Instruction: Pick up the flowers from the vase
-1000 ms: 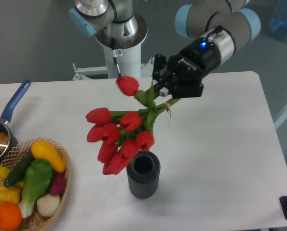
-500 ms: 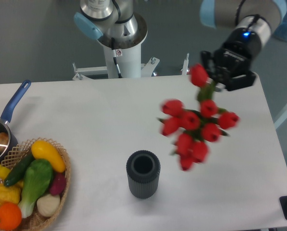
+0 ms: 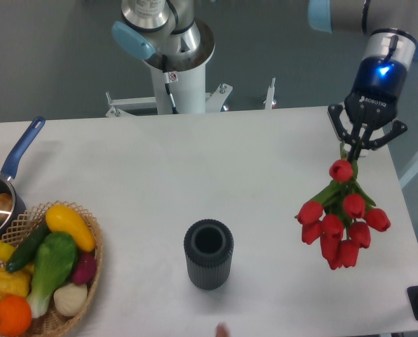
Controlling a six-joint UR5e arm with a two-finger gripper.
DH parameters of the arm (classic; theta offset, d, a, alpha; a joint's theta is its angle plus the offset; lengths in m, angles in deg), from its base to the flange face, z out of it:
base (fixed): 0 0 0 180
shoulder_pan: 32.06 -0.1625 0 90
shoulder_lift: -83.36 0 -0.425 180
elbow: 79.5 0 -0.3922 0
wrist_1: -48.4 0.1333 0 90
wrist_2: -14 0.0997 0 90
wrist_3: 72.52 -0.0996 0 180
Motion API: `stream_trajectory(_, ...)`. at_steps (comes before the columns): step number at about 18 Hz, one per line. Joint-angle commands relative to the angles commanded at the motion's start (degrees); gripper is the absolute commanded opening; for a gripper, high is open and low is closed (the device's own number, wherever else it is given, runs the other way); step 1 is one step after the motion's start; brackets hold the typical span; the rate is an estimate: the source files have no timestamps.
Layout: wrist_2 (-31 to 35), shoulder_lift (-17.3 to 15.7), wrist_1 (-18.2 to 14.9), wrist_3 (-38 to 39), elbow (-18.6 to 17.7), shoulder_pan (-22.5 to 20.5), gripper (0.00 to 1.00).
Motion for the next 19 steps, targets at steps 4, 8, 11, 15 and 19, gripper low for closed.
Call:
stream_trajectory(4,11.84,-0.26,-1.32,0.26,0.18,0.44,0.00)
stream_trajectory(8,16.18,-0.17,-2.11,0.88,0.09,1.67,0.00)
stream_trajectory(11,22.40,0.18,-2.20,0.01,1.05,1.76,0.00)
stream_trajectory(15,34.35,0.88,-2.81,-0.53,3.25,5.61,0.00)
stream_trajectory(19,37.88,1.76,-6.40,-0.53,5.97,6.68,0.00)
